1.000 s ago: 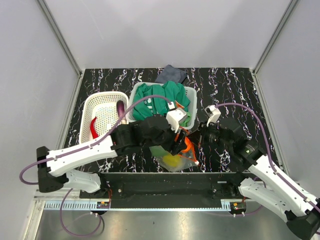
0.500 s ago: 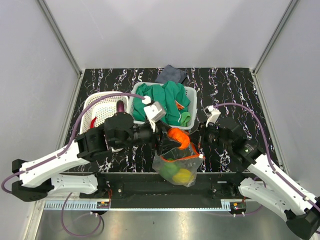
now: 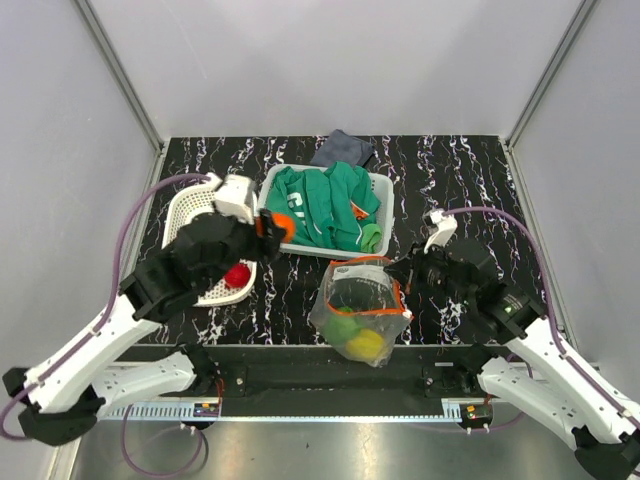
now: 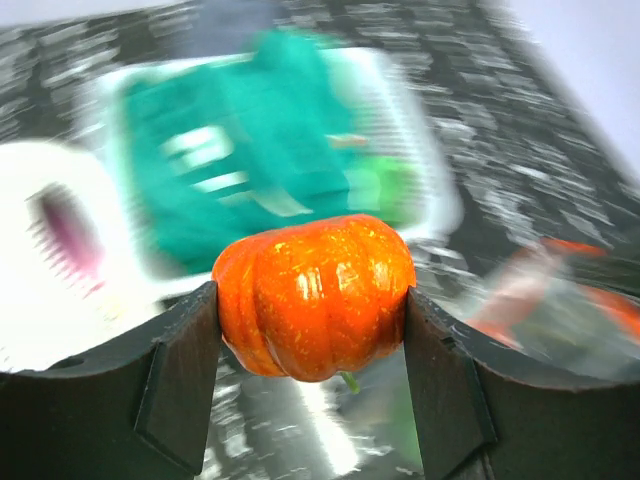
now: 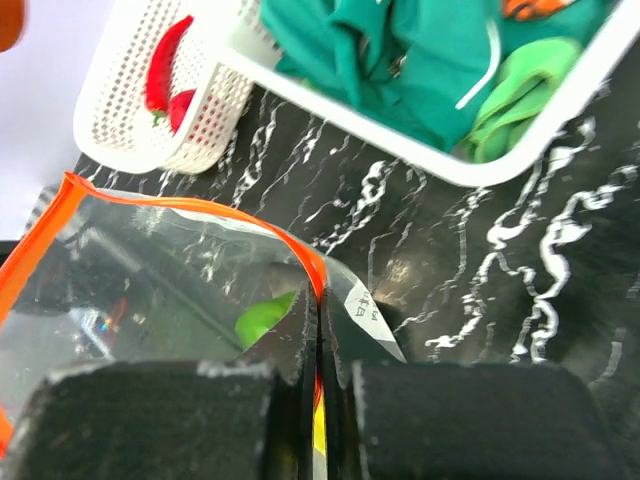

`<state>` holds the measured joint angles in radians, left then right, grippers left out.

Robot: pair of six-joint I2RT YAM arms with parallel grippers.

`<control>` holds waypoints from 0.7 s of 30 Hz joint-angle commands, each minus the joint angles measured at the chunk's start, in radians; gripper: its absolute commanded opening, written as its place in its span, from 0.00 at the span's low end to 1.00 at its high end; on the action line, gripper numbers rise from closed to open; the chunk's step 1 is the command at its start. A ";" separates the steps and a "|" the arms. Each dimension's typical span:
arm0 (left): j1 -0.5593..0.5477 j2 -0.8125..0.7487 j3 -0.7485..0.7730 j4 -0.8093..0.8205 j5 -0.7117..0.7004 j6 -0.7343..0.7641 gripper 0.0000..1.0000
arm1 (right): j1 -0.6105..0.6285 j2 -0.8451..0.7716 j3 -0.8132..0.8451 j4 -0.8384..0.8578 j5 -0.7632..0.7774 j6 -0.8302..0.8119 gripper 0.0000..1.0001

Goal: Open the zip-top bag and remove the fake food

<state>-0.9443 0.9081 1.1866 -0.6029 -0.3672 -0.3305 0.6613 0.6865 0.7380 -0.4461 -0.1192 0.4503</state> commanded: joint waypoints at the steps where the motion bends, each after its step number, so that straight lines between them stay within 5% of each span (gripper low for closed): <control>1: 0.211 -0.075 -0.073 -0.109 -0.098 -0.050 0.00 | 0.006 -0.042 0.078 -0.025 0.115 -0.062 0.00; 4: 0.433 -0.051 -0.107 -0.155 -0.087 -0.074 0.00 | 0.006 -0.074 0.103 -0.077 0.183 -0.070 0.00; 10: 0.708 0.038 -0.228 -0.117 -0.024 -0.177 0.00 | 0.006 -0.108 0.136 -0.158 0.210 -0.098 0.00; 17: 0.812 0.113 -0.354 -0.005 0.047 -0.298 0.04 | 0.006 -0.027 0.084 -0.048 -0.008 -0.015 0.00; 19: 0.829 0.138 -0.375 0.018 0.039 -0.312 0.11 | 0.006 0.001 0.017 0.062 -0.054 0.046 0.00; 21: 0.849 0.156 -0.381 0.012 0.045 -0.327 0.41 | 0.006 0.033 -0.031 0.130 -0.117 0.086 0.00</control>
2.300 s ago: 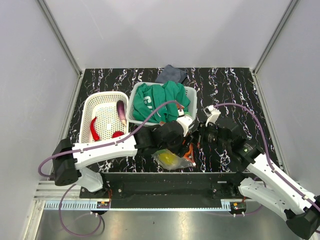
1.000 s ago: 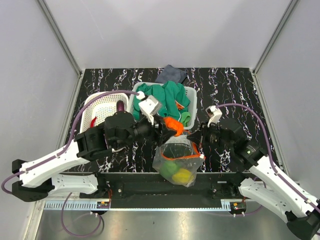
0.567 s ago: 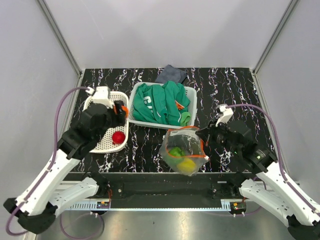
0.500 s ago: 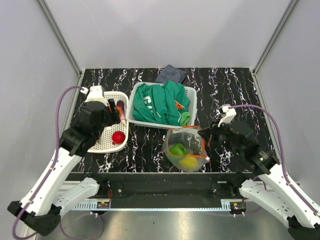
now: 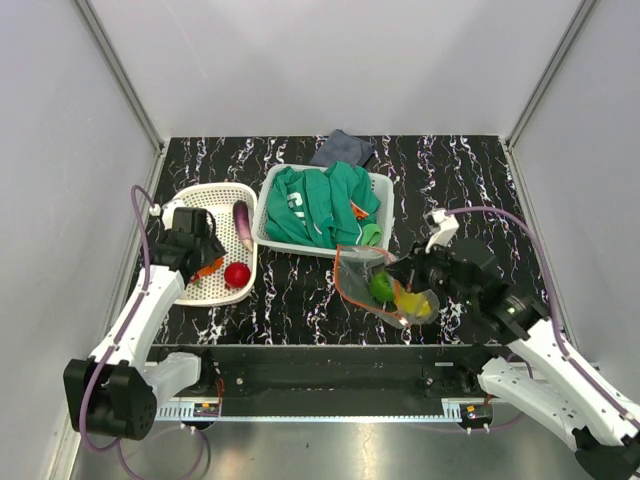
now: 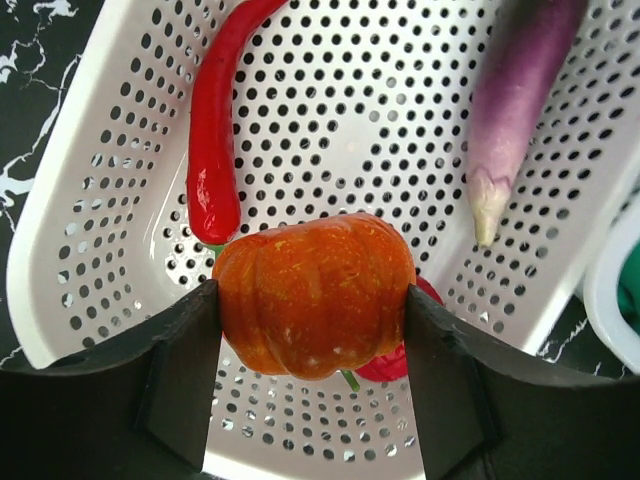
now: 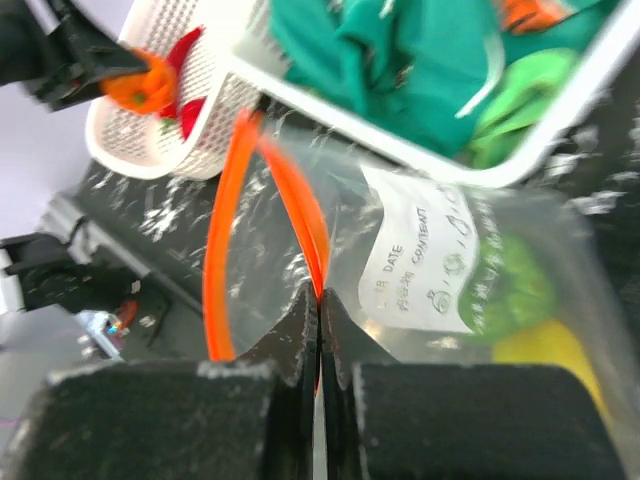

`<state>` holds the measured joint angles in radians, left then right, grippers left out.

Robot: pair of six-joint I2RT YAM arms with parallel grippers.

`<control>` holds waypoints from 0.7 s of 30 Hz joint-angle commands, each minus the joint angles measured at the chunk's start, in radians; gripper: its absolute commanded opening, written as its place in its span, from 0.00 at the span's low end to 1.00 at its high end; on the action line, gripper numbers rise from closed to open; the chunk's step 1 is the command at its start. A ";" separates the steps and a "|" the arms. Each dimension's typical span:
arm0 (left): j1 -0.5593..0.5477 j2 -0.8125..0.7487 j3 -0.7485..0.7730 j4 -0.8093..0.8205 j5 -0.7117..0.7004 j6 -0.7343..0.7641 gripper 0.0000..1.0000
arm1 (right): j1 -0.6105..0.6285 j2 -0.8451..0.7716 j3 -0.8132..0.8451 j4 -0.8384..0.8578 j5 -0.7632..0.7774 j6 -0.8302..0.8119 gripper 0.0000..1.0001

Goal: Open the zip-top bag and remove the fake food

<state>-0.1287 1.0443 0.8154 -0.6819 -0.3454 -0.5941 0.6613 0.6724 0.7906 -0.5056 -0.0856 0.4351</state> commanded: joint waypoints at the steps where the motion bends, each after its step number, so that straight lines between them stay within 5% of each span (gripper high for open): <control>1: 0.053 0.020 -0.015 0.087 0.031 -0.067 0.53 | 0.006 0.059 -0.094 0.247 -0.164 0.131 0.00; 2: 0.061 0.017 -0.015 0.085 0.039 -0.069 0.77 | 0.006 0.087 -0.103 0.272 -0.186 0.139 0.00; 6: 0.067 -0.027 0.010 0.062 0.074 -0.026 0.99 | 0.006 0.156 -0.094 0.317 -0.215 0.129 0.00; 10: 0.067 -0.085 0.030 0.039 0.205 0.023 0.97 | 0.006 0.188 -0.087 0.332 -0.223 0.102 0.00; 14: 0.041 -0.182 0.015 0.129 0.593 0.008 0.80 | 0.006 0.207 -0.065 0.337 -0.229 0.102 0.00; 17: -0.101 -0.237 -0.025 0.295 0.699 -0.088 0.71 | 0.006 0.208 -0.071 0.348 -0.224 0.113 0.00; 21: -0.412 -0.241 -0.041 0.517 0.628 -0.167 0.59 | 0.006 0.193 -0.065 0.349 -0.213 0.148 0.00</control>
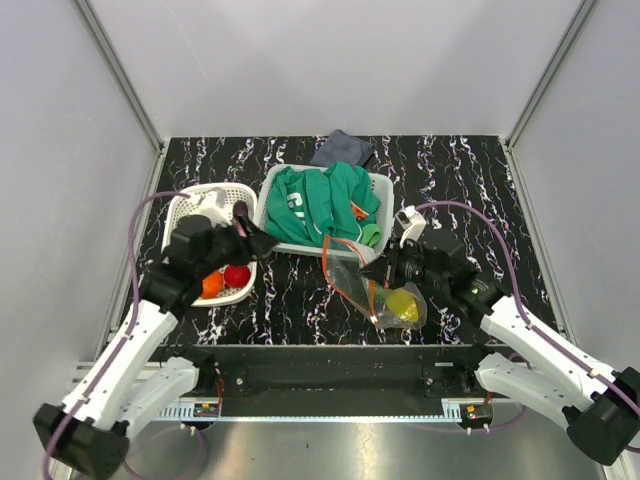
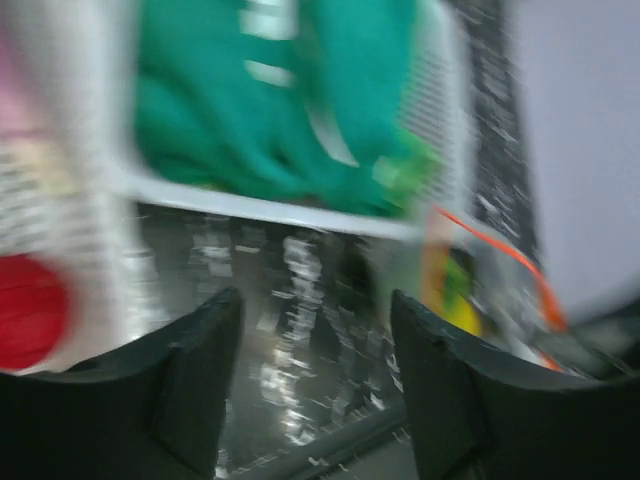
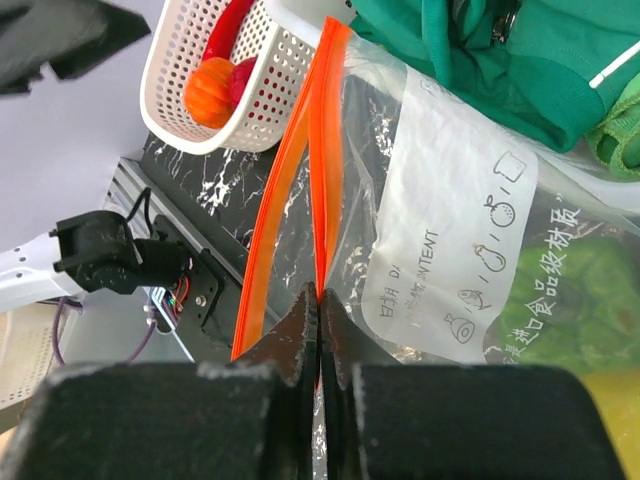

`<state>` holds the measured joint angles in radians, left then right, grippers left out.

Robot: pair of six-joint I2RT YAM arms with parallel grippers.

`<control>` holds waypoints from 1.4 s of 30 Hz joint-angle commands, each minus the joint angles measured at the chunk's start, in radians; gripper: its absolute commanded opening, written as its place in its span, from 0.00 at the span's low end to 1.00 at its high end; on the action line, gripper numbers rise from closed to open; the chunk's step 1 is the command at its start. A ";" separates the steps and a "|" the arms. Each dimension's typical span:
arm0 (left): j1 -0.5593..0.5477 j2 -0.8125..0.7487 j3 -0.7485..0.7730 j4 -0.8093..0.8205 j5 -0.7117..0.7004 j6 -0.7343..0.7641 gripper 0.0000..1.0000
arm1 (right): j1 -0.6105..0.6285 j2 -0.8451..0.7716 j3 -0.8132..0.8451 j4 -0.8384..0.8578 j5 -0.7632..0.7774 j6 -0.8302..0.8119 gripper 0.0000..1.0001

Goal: Open the zip-top bag and remove the fake food

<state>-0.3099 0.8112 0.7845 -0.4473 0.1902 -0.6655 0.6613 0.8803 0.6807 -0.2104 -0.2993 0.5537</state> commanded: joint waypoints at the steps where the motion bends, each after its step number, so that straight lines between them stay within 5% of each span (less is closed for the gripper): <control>1: -0.277 0.006 0.004 0.306 0.075 -0.100 0.56 | 0.006 -0.014 0.049 0.054 -0.010 0.032 0.00; 8: -0.560 0.204 0.085 0.364 -0.029 0.091 0.31 | 0.006 -0.046 0.046 0.069 -0.032 0.054 0.00; 19: -0.729 0.399 0.150 0.438 -0.159 0.290 0.21 | 0.004 -0.191 -0.040 0.037 0.017 0.107 0.00; 34: -0.748 0.615 0.202 0.418 -0.284 0.282 0.26 | 0.006 -0.251 -0.081 -0.021 0.049 0.097 0.00; 42: -0.759 0.707 0.214 0.424 -0.301 0.296 0.49 | 0.006 -0.270 -0.075 -0.053 0.063 0.086 0.00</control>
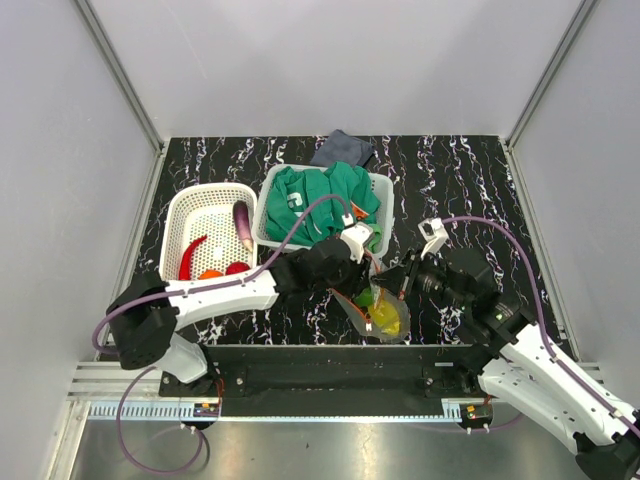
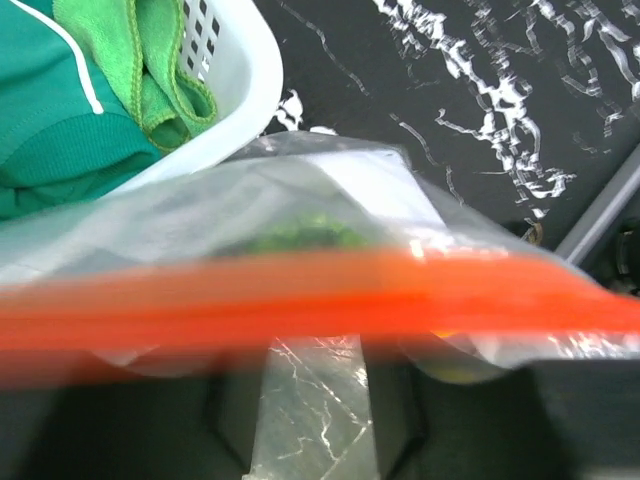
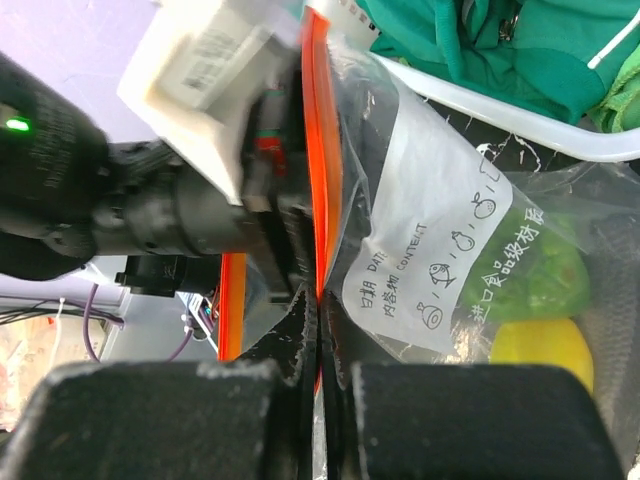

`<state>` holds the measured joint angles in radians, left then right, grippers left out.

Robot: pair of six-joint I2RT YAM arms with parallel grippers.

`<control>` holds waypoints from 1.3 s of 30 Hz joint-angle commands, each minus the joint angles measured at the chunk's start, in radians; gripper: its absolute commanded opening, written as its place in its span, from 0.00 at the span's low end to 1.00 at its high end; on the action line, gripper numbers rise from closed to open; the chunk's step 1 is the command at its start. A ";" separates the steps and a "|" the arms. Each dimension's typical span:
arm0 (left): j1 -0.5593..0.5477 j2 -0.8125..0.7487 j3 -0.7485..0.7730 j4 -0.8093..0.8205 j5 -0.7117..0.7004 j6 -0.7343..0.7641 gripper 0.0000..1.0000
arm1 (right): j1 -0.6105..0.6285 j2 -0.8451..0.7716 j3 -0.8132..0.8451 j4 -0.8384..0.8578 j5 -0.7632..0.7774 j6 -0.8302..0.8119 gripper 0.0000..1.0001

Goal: Open the zip-top bag and remove the fake food

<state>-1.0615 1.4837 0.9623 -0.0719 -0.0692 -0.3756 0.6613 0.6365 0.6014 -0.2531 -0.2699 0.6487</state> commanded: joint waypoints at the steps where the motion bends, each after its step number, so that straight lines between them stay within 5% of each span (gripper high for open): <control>1: -0.008 0.047 0.033 0.050 -0.049 -0.011 0.53 | 0.006 -0.035 0.003 -0.012 0.034 -0.008 0.00; 12: -0.031 0.125 0.030 0.058 -0.084 -0.039 0.79 | 0.006 -0.040 0.006 -0.037 0.041 -0.011 0.00; 22: -0.037 0.227 0.041 0.121 -0.118 -0.037 0.79 | 0.006 -0.047 0.008 -0.043 0.035 -0.007 0.00; 31: -0.038 0.165 0.015 0.109 -0.133 -0.026 0.25 | 0.006 -0.054 0.023 -0.063 0.041 -0.015 0.00; 39: -0.038 0.076 0.003 0.075 -0.112 -0.037 0.01 | 0.006 -0.037 0.031 -0.066 0.047 -0.024 0.00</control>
<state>-1.0981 1.6371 0.9691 -0.0109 -0.1726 -0.4114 0.6613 0.5953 0.6014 -0.3389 -0.2272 0.6422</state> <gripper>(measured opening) 0.332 0.009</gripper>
